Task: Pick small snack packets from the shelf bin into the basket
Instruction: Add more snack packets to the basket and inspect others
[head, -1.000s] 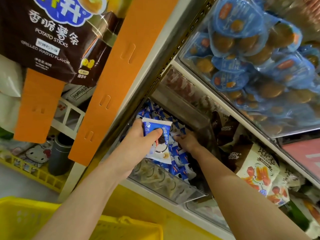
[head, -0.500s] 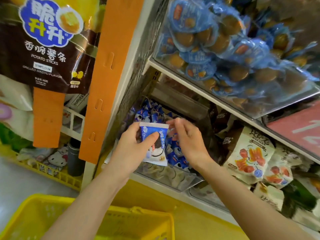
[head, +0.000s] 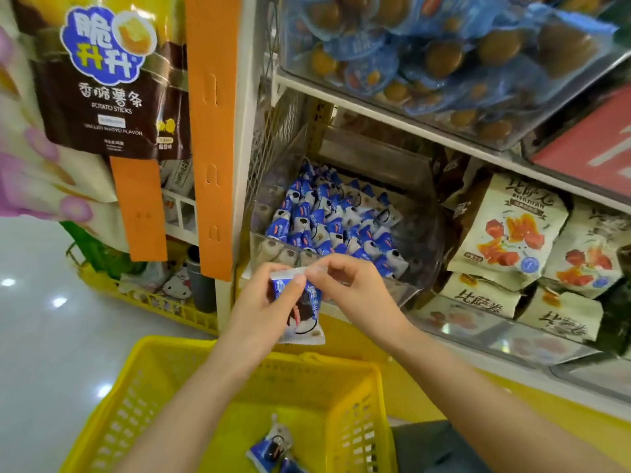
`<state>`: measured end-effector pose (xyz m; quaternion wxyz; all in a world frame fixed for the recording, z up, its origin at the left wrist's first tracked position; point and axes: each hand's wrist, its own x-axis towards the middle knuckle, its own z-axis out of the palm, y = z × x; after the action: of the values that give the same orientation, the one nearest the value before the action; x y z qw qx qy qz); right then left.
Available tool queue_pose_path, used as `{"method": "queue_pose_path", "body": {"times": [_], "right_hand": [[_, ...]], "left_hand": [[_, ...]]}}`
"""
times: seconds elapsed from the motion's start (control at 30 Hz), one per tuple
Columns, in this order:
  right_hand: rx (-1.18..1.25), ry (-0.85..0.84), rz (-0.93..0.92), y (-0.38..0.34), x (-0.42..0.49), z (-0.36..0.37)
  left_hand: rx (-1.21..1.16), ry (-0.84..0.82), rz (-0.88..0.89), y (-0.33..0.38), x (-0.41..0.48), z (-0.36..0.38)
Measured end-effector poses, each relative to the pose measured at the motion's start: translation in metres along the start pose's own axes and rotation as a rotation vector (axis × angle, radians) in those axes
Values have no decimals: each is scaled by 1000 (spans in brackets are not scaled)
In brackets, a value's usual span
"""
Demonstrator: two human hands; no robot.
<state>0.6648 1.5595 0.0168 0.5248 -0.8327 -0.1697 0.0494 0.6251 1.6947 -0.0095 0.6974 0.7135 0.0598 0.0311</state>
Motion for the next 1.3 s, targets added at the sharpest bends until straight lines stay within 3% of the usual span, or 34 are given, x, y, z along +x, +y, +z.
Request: {"method": "queue_pose_path", "body": {"times": [0.1, 0.33, 0.43, 0.7, 0.8, 0.87, 0.93, 1.03, 1.17, 1.3], "right_hand": [[-28, -10, -60, 10, -5, 8], [-445, 47, -525, 37, -13, 11], [-323, 59, -416, 39, -10, 15], [213, 152, 172, 47, -11, 20], [378, 90, 325, 51, -15, 24], [356, -39, 398, 55, -18, 26], [129, -163, 380, 60, -23, 29], [-96, -185, 250, 61, -31, 33], [-40, -205, 104, 53, -32, 30], [26, -174, 108, 49, -34, 29]], "left_hand": [[-4, 72, -29, -6, -5, 0], [2, 97, -145, -18, -9, 5], [-107, 111, -206, -19, -7, 5], [-112, 142, -295, -31, -15, 8], [-183, 230, -251, -38, -17, 9], [-144, 272, -202, -42, -16, 7], [-86, 270, -159, -45, -16, 4], [-9, 246, -100, -48, -18, -1], [122, 198, -49, -52, -21, -7], [136, 129, -57, -55, -27, -10]]}}
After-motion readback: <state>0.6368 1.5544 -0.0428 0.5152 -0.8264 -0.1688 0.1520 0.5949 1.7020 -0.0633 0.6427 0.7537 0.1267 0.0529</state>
